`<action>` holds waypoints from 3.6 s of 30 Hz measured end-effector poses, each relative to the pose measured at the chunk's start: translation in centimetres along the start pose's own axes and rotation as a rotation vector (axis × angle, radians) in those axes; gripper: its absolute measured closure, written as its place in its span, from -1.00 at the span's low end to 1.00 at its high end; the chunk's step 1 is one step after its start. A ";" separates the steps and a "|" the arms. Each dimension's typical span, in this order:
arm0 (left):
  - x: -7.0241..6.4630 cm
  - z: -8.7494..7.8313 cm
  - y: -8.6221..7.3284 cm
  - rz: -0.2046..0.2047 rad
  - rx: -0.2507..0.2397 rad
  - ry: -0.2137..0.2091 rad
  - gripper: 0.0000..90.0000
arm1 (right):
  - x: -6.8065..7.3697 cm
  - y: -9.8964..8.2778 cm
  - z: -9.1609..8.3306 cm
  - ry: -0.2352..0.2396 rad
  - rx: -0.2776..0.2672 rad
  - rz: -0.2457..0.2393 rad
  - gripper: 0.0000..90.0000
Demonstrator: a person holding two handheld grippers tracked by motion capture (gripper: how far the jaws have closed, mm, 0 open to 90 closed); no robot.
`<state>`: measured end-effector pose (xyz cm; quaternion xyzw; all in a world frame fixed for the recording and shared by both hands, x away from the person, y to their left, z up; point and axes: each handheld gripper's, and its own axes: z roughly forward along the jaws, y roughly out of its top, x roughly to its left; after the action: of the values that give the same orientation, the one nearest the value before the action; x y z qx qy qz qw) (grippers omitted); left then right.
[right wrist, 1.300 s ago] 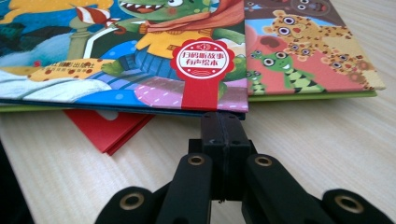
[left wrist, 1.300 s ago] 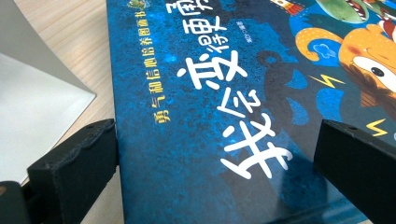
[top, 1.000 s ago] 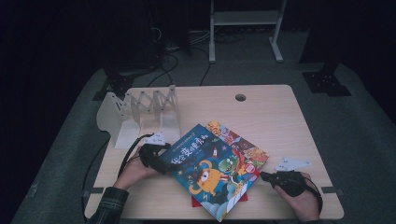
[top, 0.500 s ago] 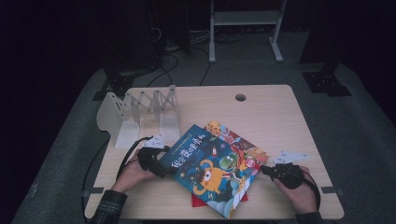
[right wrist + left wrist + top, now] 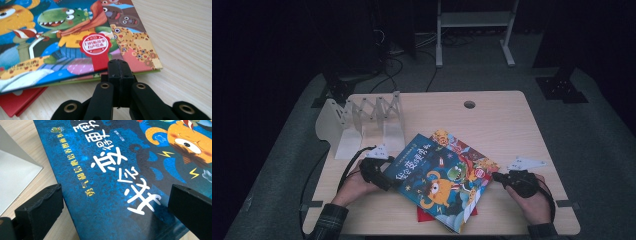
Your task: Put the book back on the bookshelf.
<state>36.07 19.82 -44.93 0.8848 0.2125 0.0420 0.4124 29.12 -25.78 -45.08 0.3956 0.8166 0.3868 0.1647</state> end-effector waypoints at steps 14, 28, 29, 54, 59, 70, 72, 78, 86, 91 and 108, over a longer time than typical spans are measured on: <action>0.2 0.1 0.1 0.000 -0.003 -0.001 -1.00 | -0.5 1.0 1.1 -0.005 -0.009 0.007 0.99; -0.5 -0.3 -0.2 -0.013 -0.007 -0.014 -1.00 | -1.4 1.8 2.2 -0.015 -0.013 0.028 1.00; -0.6 -0.3 -0.3 -0.013 -0.007 -0.016 -1.00 | -1.4 1.9 2.3 -0.019 -0.012 0.026 0.99; -1.6 -0.9 -1.3 -0.036 -0.007 -0.021 -1.00 | -1.6 3.0 3.8 -0.025 -0.008 0.037 1.00; -0.8 -0.4 -1.0 -0.048 -0.025 -0.013 -1.00 | -1.9 3.2 4.1 -0.040 -0.008 0.045 1.00; -0.6 -0.8 -1.0 -0.044 -0.037 -0.015 -1.00 | -2.0 4.1 5.3 -0.044 -0.017 0.041 0.99; -0.8 -0.9 -1.1 -0.046 -0.040 -0.016 -1.00 | -1.9 4.1 5.4 -0.040 -0.021 0.040 0.99; -1.2 -1.4 -1.3 -0.043 -0.039 -0.010 -1.00 | -1.5 4.1 5.5 -0.033 -0.024 0.027 0.99; -1.6 -2.0 -1.8 -0.051 -0.043 -0.007 -1.00 | -0.8 4.2 5.6 -0.019 -0.026 0.010 1.00; -2.0 -2.5 -2.4 -0.056 -0.051 -0.001 -1.00 | -0.3 4.2 5.6 -0.004 -0.027 -0.011 1.00; -2.0 -3.7 -3.5 -0.078 -0.063 0.019 -1.00 | 1.4 4.3 5.7 0.035 -0.024 -0.050 1.00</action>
<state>32.11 23.61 -44.92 0.8621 0.2492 0.0408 0.4393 33.75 -20.14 -45.43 0.3663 0.8243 0.3991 0.1647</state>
